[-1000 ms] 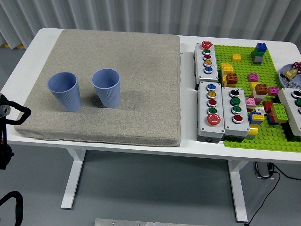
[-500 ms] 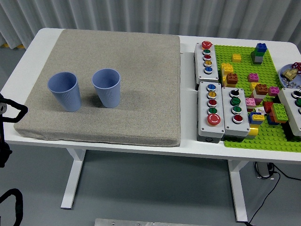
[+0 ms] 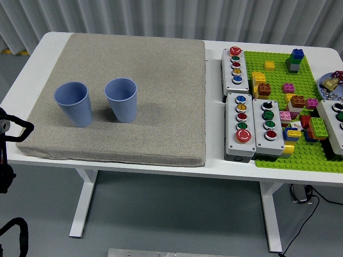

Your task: Pick cup pour cup place

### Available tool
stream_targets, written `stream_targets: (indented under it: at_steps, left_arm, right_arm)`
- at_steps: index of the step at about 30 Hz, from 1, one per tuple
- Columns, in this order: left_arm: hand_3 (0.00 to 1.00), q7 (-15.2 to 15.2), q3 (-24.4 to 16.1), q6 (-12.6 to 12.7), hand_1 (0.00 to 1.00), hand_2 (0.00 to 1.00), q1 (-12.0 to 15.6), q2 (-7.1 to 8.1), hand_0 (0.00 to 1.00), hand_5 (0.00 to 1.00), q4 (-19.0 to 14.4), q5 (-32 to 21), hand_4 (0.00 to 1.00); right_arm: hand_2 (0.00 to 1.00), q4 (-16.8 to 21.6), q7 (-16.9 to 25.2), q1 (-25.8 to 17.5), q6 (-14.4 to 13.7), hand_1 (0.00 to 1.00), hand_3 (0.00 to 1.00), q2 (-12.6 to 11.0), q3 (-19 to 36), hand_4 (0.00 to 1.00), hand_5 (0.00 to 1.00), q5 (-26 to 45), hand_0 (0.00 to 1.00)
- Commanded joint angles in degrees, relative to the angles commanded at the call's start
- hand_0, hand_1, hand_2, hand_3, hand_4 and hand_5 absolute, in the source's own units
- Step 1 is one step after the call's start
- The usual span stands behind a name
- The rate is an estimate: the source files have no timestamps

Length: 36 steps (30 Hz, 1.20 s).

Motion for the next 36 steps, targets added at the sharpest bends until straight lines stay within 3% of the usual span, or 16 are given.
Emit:
stream_targets:
  at_steps: [3, 4, 27, 28, 33, 34, 36]
  left_arm:
    - [0.863, -0.2, -0.2, 0.1, 0.802, 0.871, 0.1, -0.08, 0.794, 0.998, -0.2, 0.1, 0.787]
    - [0.865, -0.2, -0.4, 0.1, 0.822, 0.901, 0.2, -0.13, 0.860, 0.998, -0.2, 0.2, 0.791]
    - [0.872, -0.2, -0.8, 0.4, 0.820, 0.895, 0.6, -0.72, 0.845, 0.998, -0.9, 0.2, 0.789]
    - [0.882, -0.3, -0.9, 0.2, 0.914, 0.941, 0.5, -0.73, 0.906, 0.998, -0.9, 0.3, 0.800]
    - [0.882, -0.6, -1.0, -0.9, 0.914, 0.941, 0.4, -0.68, 0.906, 0.998, -1.1, 0.7, 0.800]
    - [0.921, -0.8, -1.0, -1.2, 0.998, 0.998, 0.4, -0.68, 0.986, 0.998, -1.1, 1.0, 0.804]
    - [0.921, -0.7, -1.0, -1.5, 0.998, 0.998, 0.3, -0.67, 0.986, 0.998, -1.1, 1.5, 0.804]
  right_arm:
    - [0.747, 0.0, 0.0, 0.0, 0.0, 0.714, 0.623, 0.0, 0.1, 0.193, 0.251, -0.1, 0.769]
    - [0.748, 0.0, 0.0, 0.0, 0.0, 0.714, 0.623, 0.0, 0.2, 0.194, 0.254, -0.2, 0.769]
    - [0.748, 0.0, 0.2, 0.2, -0.3, 0.712, 0.622, -0.2, 0.1, 0.193, 0.256, 0.1, 0.768]
    - [0.747, 0.0, 0.2, 0.2, -0.4, 0.712, 0.622, -0.2, 0.2, 0.193, 0.256, 0.2, 0.767]
    - [0.747, 0.0, 0.2, 0.2, -0.4, 0.712, 0.622, -0.3, 0.1, 0.193, 0.256, 0.3, 0.767]
    - [0.748, 0.0, 0.3, 0.3, -0.4, 0.712, 0.622, -0.3, 0.1, 0.193, 0.256, 0.4, 0.767]
    - [0.748, 0.0, 0.3, 0.4, -0.4, 0.712, 0.622, -0.3, 0.0, 0.193, 0.256, 0.5, 0.767]
